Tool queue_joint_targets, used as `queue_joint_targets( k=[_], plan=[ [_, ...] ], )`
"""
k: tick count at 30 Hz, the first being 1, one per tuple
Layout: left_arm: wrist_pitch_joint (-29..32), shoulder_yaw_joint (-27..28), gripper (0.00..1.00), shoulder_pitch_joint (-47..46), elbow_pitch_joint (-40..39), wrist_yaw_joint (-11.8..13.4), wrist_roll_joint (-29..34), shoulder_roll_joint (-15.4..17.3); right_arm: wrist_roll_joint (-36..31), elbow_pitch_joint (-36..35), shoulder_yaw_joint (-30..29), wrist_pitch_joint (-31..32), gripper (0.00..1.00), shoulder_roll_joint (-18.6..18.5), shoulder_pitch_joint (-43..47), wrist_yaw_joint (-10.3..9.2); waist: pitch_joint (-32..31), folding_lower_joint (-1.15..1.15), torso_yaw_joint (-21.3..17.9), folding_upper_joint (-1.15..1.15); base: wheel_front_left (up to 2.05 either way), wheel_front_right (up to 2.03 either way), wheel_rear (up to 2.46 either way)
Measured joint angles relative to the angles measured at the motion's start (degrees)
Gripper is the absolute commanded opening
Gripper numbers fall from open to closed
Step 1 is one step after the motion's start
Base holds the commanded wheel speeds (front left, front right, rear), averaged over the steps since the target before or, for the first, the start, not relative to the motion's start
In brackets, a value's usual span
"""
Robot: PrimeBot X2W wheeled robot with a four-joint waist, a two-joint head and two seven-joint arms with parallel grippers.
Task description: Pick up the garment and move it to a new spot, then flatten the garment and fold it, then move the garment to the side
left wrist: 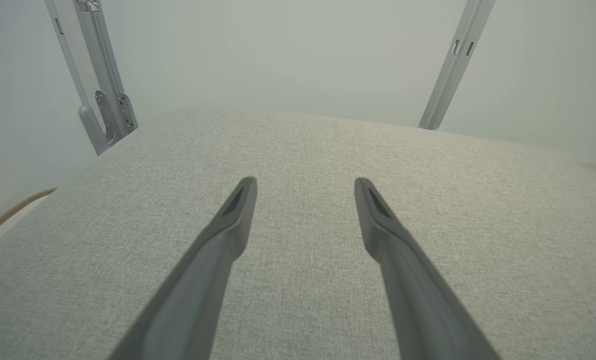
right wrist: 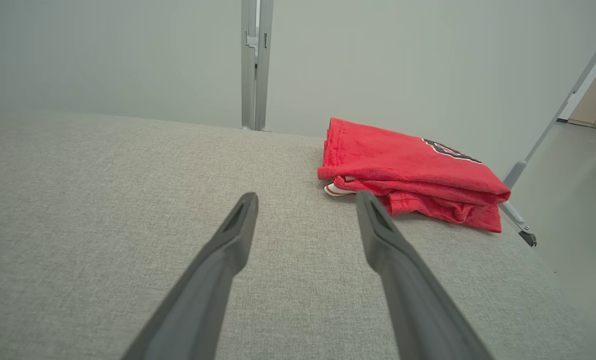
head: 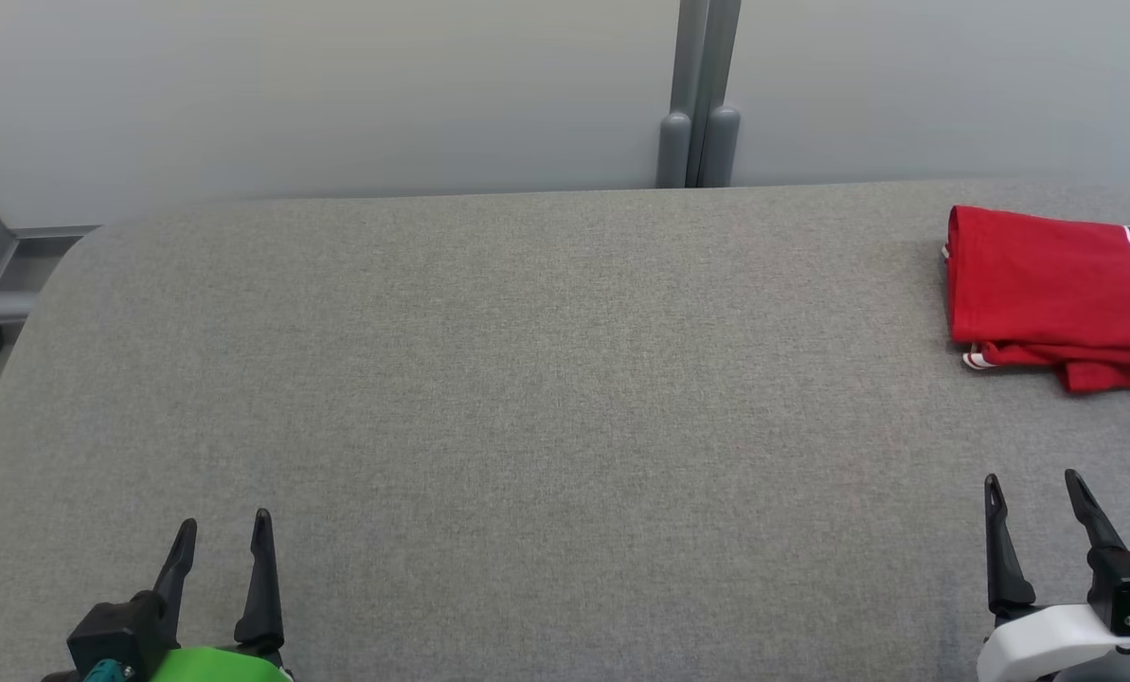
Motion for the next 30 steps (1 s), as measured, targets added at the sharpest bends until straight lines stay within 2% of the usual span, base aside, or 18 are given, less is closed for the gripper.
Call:
queue_joint_targets(
  k=[7,17,29,30],
  plan=[
    [0.0,2.07,1.0,0.0,1.25,-2.15,2.09,-1.37,-1.46,0.55,-0.77,0.0,1.0,0.23,-0.16,0.0,-0.19,0.0,-0.2,0.0,0.0,0.0,0.0],
    [0.0,3.6,1.0,-0.11,2.69,-3.69,4.17,-3.38,-1.76,0.67,0.04,0.0,1.0,0.34,-0.35,-0.01,0.24,0.0,-0.36,0.0,0.0,0.0,0.0],
    [0.09,3.56,1.0,0.31,3.59,-3.71,4.38,-3.85,-1.76,1.41,0.32,0.05,1.0,0.74,-0.01,0.01,0.23,0.0,-0.46,0.0,0.0,0.0,0.0],
    [0.09,3.53,0.0,0.31,3.74,-3.71,4.38,-3.88,-1.76,1.55,0.41,0.05,0.0,0.77,-0.01,0.01,0.23,0.0,-0.47,0.0,0.0,0.0,0.0]
  ],
)
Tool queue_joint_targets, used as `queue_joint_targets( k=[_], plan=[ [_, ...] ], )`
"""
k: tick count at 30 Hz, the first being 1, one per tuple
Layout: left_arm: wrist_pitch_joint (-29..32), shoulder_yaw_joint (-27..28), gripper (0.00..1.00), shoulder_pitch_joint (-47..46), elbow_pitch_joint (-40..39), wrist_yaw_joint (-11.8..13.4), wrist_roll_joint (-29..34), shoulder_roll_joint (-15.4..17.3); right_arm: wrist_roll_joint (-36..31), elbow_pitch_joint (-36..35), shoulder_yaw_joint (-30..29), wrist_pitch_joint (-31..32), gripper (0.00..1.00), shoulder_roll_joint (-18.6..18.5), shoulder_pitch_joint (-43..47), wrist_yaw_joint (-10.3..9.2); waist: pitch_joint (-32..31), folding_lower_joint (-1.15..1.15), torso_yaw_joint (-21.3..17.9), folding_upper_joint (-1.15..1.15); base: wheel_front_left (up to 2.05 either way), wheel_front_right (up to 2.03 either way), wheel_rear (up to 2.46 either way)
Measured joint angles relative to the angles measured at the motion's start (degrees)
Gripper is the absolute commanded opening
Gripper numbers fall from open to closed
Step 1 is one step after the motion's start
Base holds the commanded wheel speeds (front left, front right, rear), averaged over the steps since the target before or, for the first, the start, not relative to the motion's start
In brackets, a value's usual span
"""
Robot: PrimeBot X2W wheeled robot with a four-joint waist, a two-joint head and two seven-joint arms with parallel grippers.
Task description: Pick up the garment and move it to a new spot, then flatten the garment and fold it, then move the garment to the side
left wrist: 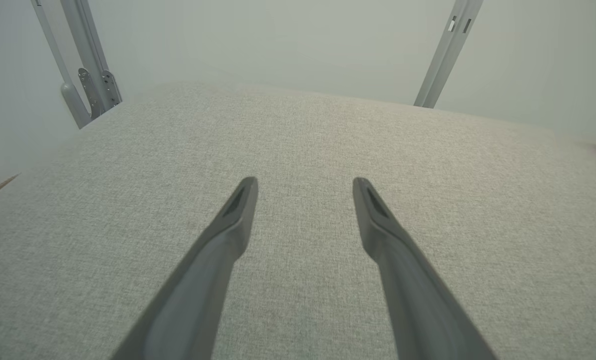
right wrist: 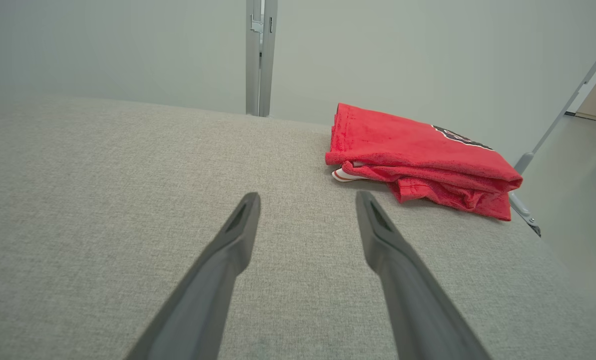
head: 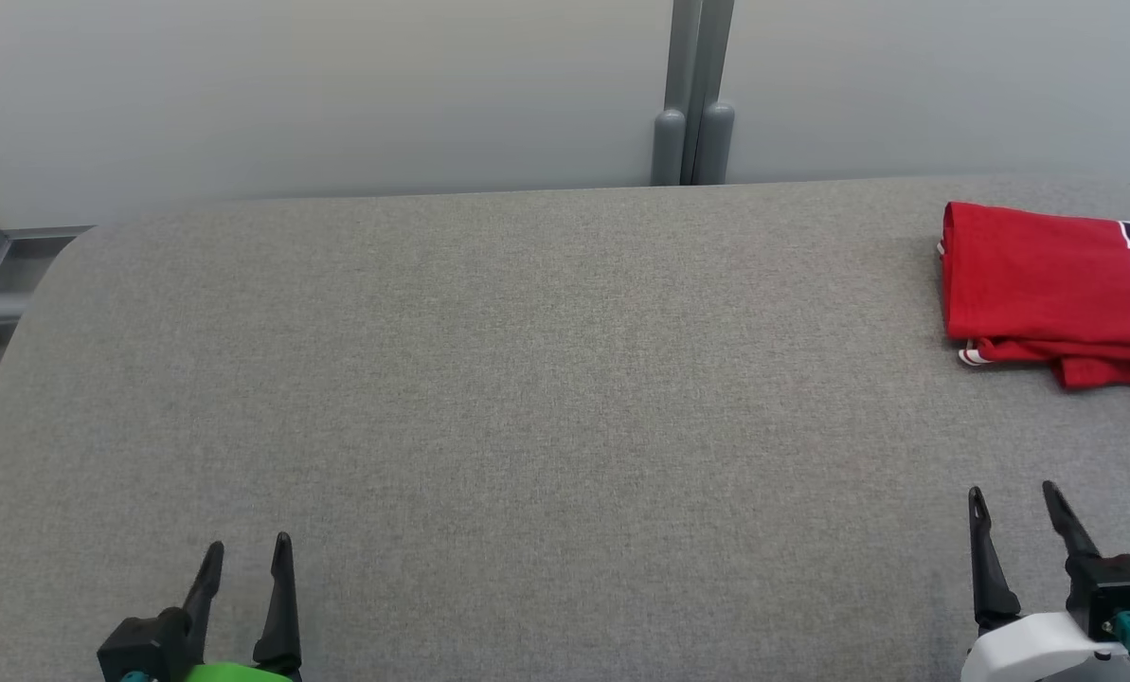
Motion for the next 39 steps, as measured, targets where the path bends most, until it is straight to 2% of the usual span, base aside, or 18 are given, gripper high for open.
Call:
queue_joint_targets(
  k=[7,22,39],
  plan=[
    [0.79,-0.48,0.0,0.21,3.24,0.02,-0.52,-0.88,0.88,3.67,-0.07,0.65,0.0,1.09,0.08,0.0,0.0,0.0,-0.05,0.0,0.0,0.0,0.0],
    [4.77,1.26,0.0,-0.58,2.59,-0.24,-14.68,-1.61,19.68,4.16,0.68,4.8,0.0,1.05,-1.26,0.0,-0.03,0.0,-0.37,0.0,0.0,0.0,0.0],
    [8.54,3.0,0.0,-2.8,1.37,-0.58,-28.39,-2.4,37.73,4.04,1.69,8.58,0.0,0.73,-3.24,0.0,-0.06,0.0,-0.74,0.0,0.0,0.0,0.0]
  ],
)
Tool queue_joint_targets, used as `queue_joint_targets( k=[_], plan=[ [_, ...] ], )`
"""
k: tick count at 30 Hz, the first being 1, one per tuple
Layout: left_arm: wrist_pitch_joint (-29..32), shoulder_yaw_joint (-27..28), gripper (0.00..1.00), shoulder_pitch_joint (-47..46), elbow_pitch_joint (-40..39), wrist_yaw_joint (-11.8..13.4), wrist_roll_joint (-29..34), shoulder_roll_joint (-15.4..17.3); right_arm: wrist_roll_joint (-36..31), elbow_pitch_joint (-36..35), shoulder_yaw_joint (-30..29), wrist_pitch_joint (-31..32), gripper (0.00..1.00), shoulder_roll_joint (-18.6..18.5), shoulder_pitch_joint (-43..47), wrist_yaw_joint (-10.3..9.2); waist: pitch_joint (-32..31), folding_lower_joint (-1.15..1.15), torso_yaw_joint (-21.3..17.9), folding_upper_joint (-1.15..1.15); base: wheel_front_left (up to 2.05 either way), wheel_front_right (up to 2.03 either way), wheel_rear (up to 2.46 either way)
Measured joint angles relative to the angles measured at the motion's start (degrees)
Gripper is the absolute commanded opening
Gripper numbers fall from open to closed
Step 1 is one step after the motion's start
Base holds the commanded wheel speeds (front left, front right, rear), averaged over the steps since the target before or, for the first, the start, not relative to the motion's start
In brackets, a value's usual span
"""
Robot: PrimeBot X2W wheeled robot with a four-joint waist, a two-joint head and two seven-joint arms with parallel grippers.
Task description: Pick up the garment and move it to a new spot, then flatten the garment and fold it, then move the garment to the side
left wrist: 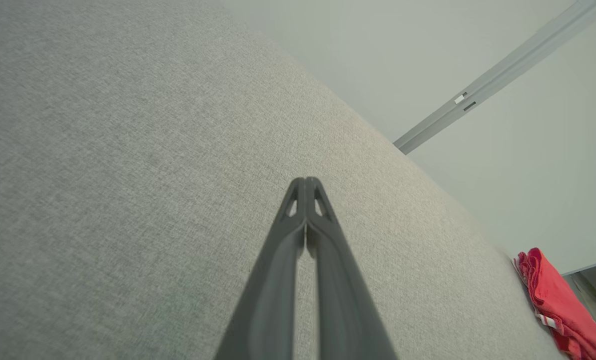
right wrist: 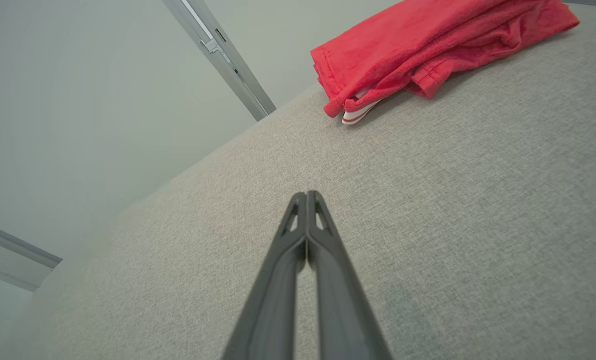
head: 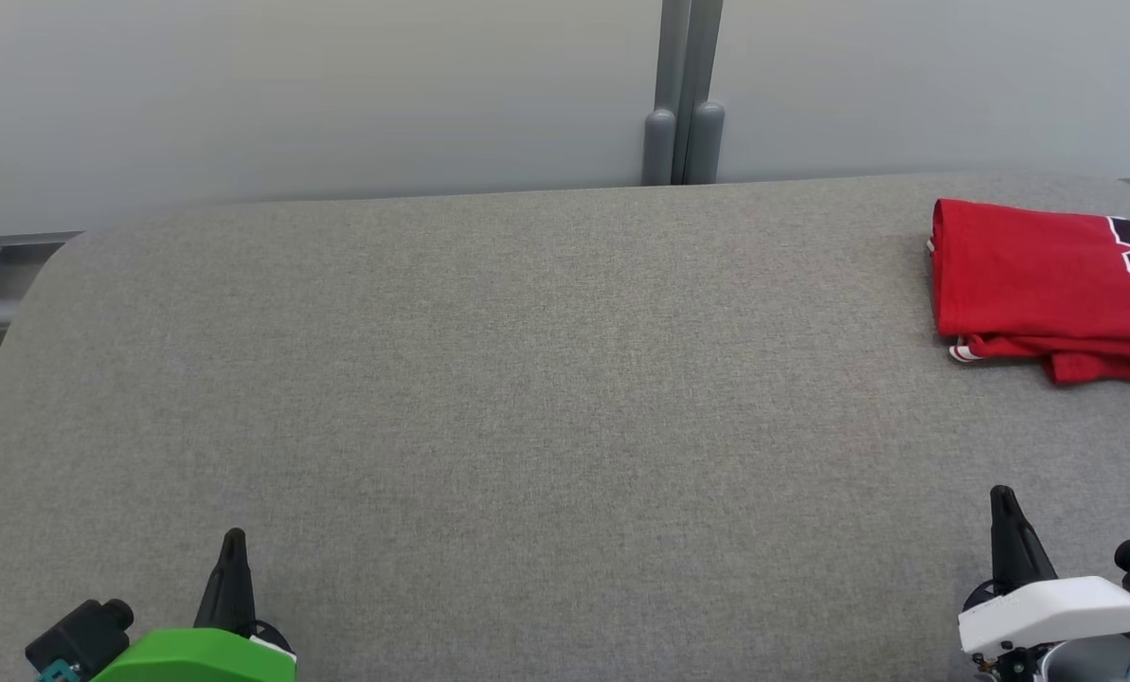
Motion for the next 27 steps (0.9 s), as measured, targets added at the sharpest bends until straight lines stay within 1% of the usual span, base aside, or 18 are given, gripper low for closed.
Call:
queue_joint_targets(
  k=[1,16,27],
  plan=[
    [0.0,0.0,0.0,0.0,0.0,0.0,0.0,0.0,0.0,0.0,0.0,0.0,0.0,0.0,0.0,0.0,0.0,0.0,0.0,0.0,0.0,0.0,0.0],
    [2.83,1.31,0.0,-1.76,-0.68,-0.42,-10.17,-0.63,13.43,0.02,0.63,2.87,0.0,-0.29,-1.84,-0.01,-0.02,0.0,-0.32,0.0,0.0,0.0,0.0],
    [4.67,2.11,0.0,-2.87,-1.24,-0.75,-16.41,-0.98,21.96,0.05,1.04,4.85,0.0,-0.37,-2.99,-0.04,-0.04,0.0,-0.56,0.0,0.0,0.0,0.0]
  ],
)
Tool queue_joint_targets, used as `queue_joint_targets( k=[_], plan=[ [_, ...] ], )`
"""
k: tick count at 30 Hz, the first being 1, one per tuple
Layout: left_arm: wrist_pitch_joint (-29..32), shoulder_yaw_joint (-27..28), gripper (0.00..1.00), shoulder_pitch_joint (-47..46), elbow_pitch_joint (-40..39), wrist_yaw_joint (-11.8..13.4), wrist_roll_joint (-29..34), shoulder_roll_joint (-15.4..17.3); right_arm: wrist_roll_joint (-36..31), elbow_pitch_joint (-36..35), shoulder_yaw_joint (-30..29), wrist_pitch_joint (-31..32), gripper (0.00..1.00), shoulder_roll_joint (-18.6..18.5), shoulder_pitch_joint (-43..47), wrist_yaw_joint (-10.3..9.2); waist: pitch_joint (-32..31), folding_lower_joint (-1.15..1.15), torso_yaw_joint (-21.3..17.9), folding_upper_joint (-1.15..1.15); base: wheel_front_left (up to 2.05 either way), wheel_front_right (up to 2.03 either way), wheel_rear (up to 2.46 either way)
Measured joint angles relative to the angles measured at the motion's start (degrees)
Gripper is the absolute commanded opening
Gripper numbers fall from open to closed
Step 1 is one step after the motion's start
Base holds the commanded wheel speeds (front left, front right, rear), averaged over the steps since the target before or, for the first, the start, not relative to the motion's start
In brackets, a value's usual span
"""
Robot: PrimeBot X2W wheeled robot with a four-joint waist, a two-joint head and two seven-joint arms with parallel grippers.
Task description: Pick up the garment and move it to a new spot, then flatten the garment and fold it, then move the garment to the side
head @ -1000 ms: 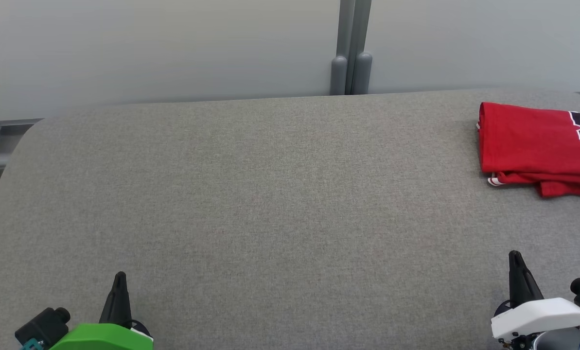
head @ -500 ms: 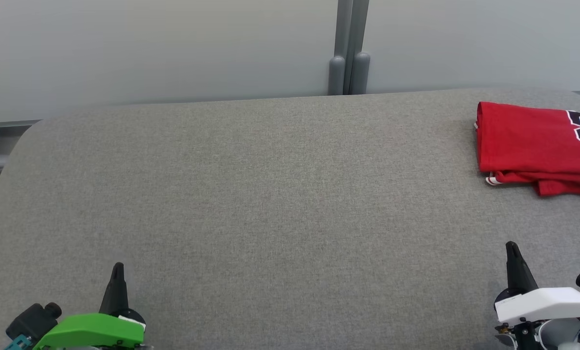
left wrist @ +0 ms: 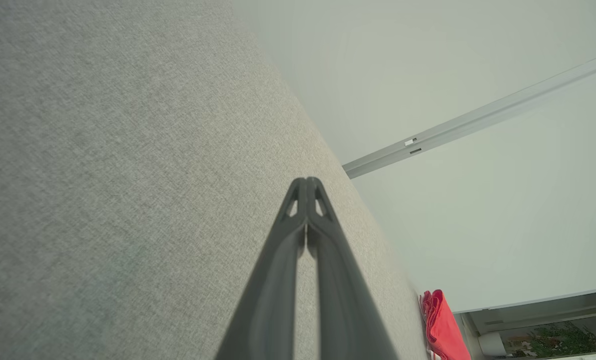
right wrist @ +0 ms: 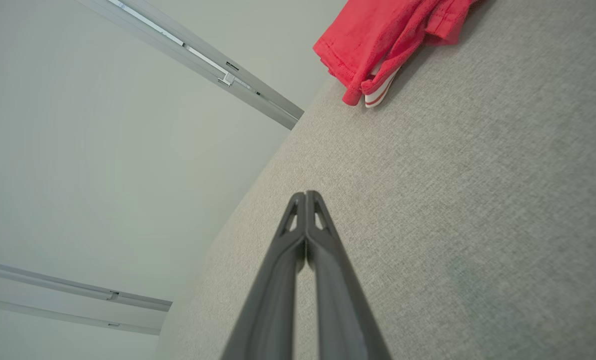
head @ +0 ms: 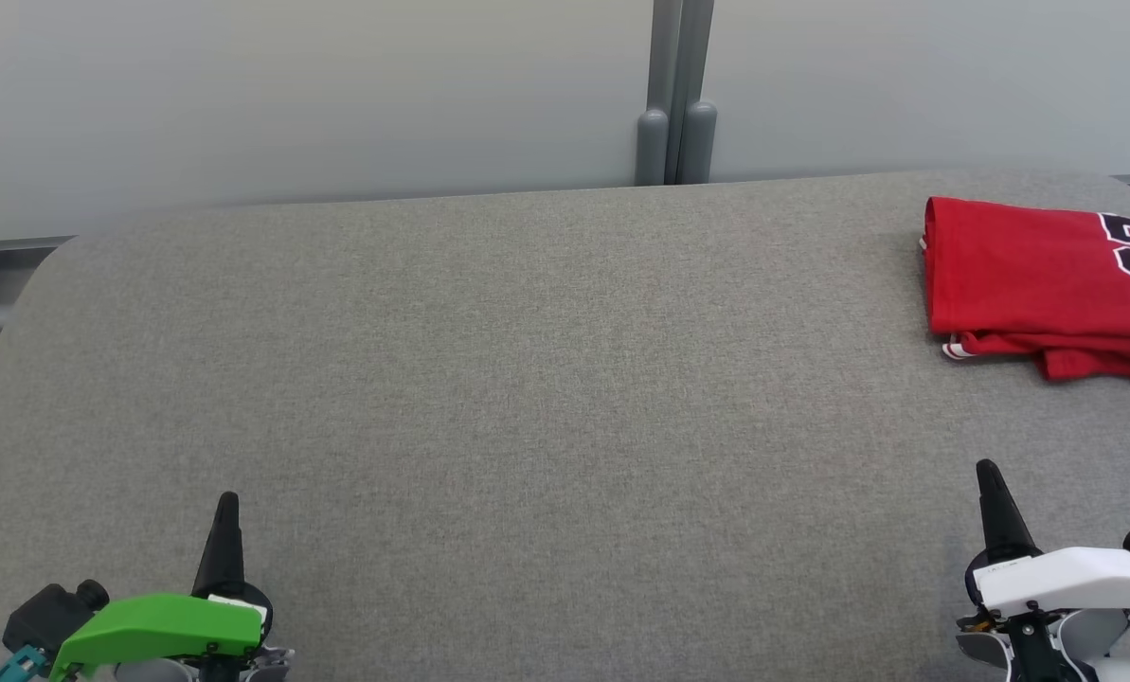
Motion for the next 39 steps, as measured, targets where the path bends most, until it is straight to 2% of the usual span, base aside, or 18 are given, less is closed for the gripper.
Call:
queue_joint_targets(
  k=[18,39],
  plan=[
    [2.77,1.35,0.0,-1.47,-0.82,-0.22,-9.76,-0.46,13.06,0.08,0.6,2.83,0.0,-0.23,-1.58,-0.01,-0.03,0.0,-0.41,0.0,0.0,0.0,0.0],
    [5.28,2.48,0.0,-2.99,-1.44,-0.65,-19.04,-1.14,25.13,0.14,1.16,5.52,0.0,-0.41,-3.39,-0.01,-0.07,0.0,-0.86,0.0,0.0,0.0,0.0]
  ],
)
